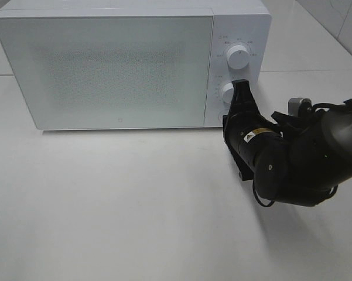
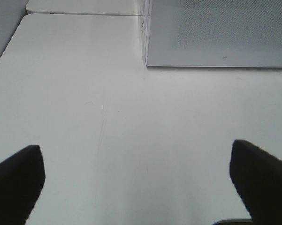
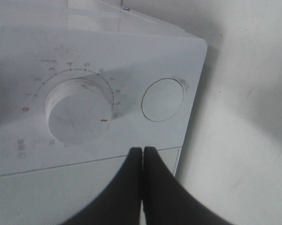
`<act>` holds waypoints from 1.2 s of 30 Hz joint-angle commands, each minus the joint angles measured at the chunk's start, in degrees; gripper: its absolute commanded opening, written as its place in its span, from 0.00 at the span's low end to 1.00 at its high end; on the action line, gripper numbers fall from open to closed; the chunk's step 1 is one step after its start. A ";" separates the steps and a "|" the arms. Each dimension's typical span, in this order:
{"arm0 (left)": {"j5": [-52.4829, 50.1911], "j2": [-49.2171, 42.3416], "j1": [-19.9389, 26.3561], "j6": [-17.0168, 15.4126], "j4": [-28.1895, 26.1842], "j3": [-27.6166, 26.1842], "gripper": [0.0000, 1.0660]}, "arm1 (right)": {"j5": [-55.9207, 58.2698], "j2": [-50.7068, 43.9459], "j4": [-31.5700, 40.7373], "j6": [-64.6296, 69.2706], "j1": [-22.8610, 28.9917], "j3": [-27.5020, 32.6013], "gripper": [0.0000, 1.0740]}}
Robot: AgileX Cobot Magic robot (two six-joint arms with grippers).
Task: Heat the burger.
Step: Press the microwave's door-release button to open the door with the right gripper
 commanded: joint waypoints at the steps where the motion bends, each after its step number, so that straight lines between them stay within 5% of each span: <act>1: -0.74 -0.86 0.00 -0.40 0.06 0.23 0.94 | 0.52 2.35 -1.43 0.74 -1.26 -2.58 0.00; 36: -0.74 -0.86 0.00 -0.34 0.06 0.23 0.94 | -5.56 13.75 0.46 0.74 -5.44 -19.25 0.00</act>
